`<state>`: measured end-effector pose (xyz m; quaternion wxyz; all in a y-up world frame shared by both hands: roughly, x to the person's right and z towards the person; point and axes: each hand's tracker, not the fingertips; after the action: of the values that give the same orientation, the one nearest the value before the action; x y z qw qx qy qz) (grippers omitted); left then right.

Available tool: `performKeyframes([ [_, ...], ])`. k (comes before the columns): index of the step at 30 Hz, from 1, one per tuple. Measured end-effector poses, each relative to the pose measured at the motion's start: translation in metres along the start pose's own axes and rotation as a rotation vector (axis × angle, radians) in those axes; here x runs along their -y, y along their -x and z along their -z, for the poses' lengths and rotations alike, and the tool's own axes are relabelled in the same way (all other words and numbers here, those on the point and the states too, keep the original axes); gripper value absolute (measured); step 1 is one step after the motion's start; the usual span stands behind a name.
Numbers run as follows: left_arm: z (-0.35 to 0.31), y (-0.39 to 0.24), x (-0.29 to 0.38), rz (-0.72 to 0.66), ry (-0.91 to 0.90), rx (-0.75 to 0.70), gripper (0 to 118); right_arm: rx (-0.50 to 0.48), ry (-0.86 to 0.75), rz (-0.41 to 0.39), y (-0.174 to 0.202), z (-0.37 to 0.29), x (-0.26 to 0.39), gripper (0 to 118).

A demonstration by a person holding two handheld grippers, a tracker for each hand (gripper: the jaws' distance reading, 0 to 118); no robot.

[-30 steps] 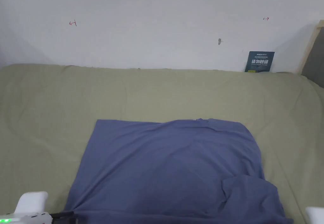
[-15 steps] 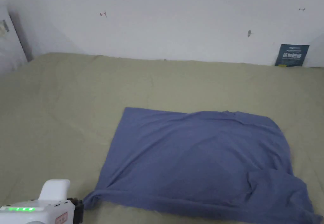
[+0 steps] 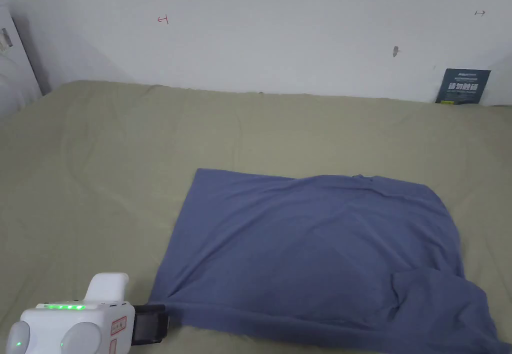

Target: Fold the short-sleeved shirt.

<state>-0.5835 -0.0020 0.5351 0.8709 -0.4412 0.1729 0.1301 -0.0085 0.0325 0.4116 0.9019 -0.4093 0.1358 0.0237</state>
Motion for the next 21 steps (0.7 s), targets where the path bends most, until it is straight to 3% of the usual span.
performKeyframes([
  [3,0.010,-0.007,-0.005,0.007,0.016,-0.003,97,-0.009,0.001,0.010,-0.017,0.013,0.007,1],
  [5,0.017,-0.004,-0.007,0.022,0.027,-0.008,58,-0.004,-0.006,0.005,-0.016,0.011,0.007,1],
  [7,0.019,-0.004,-0.008,0.017,0.029,0.007,9,-0.006,-0.008,0.008,-0.015,0.011,0.009,1],
  [12,0.006,-0.008,-0.005,0.025,0.001,-0.002,7,0.001,-0.013,0.002,-0.018,0.009,0.008,3],
  [13,0.005,-0.007,-0.005,0.022,-0.004,0.000,7,-0.004,-0.017,0.008,-0.017,0.007,0.007,31],
  [15,0.005,-0.007,-0.005,-0.012,0.031,0.042,7,-0.017,-0.014,0.015,-0.017,0.007,0.007,111],
  [16,0.004,-0.008,-0.005,-0.005,0.028,0.038,7,-0.037,0.000,0.004,-0.018,0.011,0.007,118],
  [21,0.002,-0.010,-0.005,0.000,0.017,0.029,7,-0.046,0.033,-0.035,-0.010,0.032,0.005,114],
])
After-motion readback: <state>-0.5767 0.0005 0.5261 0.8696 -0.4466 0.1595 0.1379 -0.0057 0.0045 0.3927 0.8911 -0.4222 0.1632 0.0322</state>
